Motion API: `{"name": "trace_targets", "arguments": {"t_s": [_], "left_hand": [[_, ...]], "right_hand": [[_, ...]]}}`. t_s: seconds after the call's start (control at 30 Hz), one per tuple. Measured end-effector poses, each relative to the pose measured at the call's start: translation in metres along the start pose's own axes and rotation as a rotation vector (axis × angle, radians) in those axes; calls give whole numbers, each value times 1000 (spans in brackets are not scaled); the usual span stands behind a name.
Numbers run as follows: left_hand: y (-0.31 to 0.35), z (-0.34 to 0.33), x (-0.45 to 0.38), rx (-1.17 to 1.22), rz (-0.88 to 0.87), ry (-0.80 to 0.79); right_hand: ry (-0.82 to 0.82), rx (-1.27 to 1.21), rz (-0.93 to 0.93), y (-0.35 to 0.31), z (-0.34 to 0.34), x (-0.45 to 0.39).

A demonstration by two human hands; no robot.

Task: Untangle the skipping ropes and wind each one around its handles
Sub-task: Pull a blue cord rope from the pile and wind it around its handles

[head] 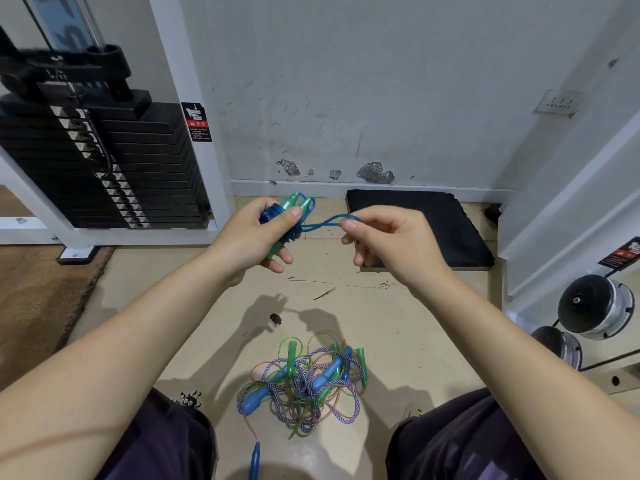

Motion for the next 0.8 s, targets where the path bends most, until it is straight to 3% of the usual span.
{"name": "trace_targets", "arguments": {"t_s": [0.17,0.27,0.4,0.63,0.8], "left_hand": [[-3,-10,2,-17,11,-31],[-5,-16,3,-17,25,-73],[-6,-18,3,-36,38,-101],[-6,-28,11,-50,41,-192],[-1,-24,12,-25,11,-167]], "right_hand": [[-15,-201,-22,2,0,-3],[-162,-472,-48,4,-7,-5],[-331,-458,3,0,-12,-3],[-139,-397,-123,11,-9,-9],[-64,-311,-139,16,-3,-11]]}}
Point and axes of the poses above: each hand's wrist, its own x-axis away from the middle knuckle, its own z-axis out of the back of the hand, y = z × x, the point moved 6 cm from there along -x, towards the middle knuckle, and after that the axes turned 8 degrees about x, right-handed, at the moved point
